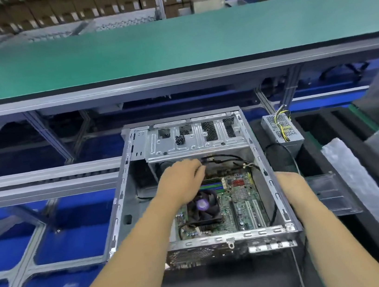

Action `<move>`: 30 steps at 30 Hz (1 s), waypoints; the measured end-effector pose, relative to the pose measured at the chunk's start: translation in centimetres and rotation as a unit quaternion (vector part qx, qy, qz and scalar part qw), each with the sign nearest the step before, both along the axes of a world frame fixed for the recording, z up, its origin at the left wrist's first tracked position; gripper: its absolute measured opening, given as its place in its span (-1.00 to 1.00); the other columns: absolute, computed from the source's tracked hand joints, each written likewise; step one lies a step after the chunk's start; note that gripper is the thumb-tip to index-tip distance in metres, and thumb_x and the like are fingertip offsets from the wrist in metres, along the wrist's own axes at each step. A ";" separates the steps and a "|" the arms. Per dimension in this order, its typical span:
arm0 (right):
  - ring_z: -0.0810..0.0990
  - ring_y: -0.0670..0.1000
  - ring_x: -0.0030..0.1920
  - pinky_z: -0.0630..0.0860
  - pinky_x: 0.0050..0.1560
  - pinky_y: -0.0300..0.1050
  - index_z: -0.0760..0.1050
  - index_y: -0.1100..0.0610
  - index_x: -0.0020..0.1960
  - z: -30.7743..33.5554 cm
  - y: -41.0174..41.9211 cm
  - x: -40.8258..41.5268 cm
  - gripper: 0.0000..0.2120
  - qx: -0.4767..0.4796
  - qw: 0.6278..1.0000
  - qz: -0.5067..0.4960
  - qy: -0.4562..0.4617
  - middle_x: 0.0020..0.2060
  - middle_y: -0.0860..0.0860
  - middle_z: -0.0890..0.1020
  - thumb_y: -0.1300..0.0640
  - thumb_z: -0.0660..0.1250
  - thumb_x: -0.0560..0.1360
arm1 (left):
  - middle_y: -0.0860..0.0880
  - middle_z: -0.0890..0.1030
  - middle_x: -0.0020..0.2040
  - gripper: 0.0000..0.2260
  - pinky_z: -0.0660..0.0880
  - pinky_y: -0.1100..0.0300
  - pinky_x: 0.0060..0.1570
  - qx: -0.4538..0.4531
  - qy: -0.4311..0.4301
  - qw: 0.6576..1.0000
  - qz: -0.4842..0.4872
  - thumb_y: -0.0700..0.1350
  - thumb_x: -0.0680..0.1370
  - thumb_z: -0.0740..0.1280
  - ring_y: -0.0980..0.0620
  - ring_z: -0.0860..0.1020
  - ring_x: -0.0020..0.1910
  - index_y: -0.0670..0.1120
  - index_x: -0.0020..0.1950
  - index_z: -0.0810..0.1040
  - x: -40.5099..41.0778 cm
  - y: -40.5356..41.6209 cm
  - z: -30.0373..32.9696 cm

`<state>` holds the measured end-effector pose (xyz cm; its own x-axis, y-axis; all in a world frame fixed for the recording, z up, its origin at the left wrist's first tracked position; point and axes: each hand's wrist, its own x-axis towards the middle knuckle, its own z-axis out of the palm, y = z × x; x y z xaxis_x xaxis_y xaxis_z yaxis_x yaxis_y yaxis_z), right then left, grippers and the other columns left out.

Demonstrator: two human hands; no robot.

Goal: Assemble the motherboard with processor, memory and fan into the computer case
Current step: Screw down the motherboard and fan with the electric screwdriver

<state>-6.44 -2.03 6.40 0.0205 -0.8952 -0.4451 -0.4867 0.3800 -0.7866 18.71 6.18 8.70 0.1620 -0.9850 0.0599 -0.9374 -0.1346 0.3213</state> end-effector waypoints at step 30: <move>0.47 0.10 -0.50 0.46 -0.36 -0.04 0.47 0.08 -0.44 -0.3 8.6 11.1 -0.58 -0.597 0.725 0.297 0.172 -0.55 -0.01 0.51 0.06 0.20 0.59 | -0.09 0.46 -0.36 -0.77 0.27 0.12 -0.32 0.077 0.201 0.967 0.136 -0.13 0.54 0.24 -0.02 0.31 -0.36 -0.12 -0.32 0.44 0.7 2.6 -3.7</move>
